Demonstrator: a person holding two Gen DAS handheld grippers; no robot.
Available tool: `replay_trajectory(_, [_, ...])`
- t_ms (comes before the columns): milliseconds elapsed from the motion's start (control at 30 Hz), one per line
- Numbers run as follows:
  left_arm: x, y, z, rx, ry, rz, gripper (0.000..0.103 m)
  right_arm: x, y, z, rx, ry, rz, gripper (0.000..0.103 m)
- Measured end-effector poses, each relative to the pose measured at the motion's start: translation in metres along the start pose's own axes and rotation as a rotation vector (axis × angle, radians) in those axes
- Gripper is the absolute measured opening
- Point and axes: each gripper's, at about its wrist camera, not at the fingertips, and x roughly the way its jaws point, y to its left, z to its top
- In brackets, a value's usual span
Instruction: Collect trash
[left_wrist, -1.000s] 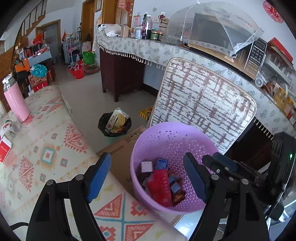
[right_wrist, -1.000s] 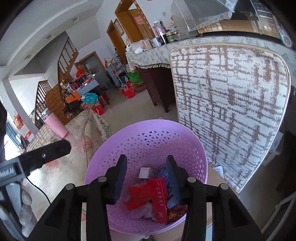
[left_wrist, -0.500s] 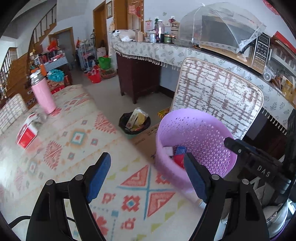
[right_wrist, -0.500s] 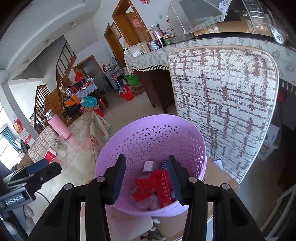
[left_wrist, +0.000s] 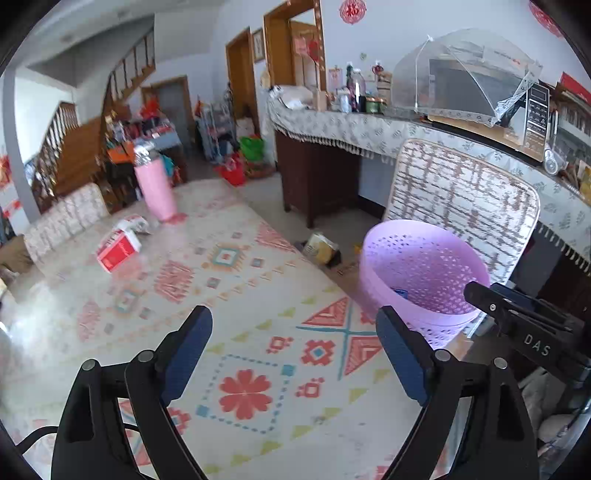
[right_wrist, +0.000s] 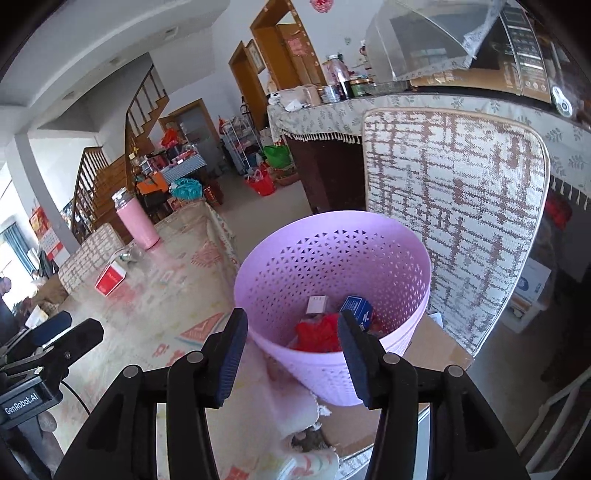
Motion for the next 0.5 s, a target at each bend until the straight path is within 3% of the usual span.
replay_trajectory(167, [-0.017, 0.004, -0.011, 0.002, -0.078, 0.068, 0.096, -0.008, 0.014, -0.008, -0.030, -0.005, -0.001, 0.058])
replay_trajectory(500, [-0.037, 0.022, -0.022, -0.085, -0.070, 0.052, 0.097, -0.026, 0.028, -0.016, -0.058, -0.015, -0.048, 0.059])
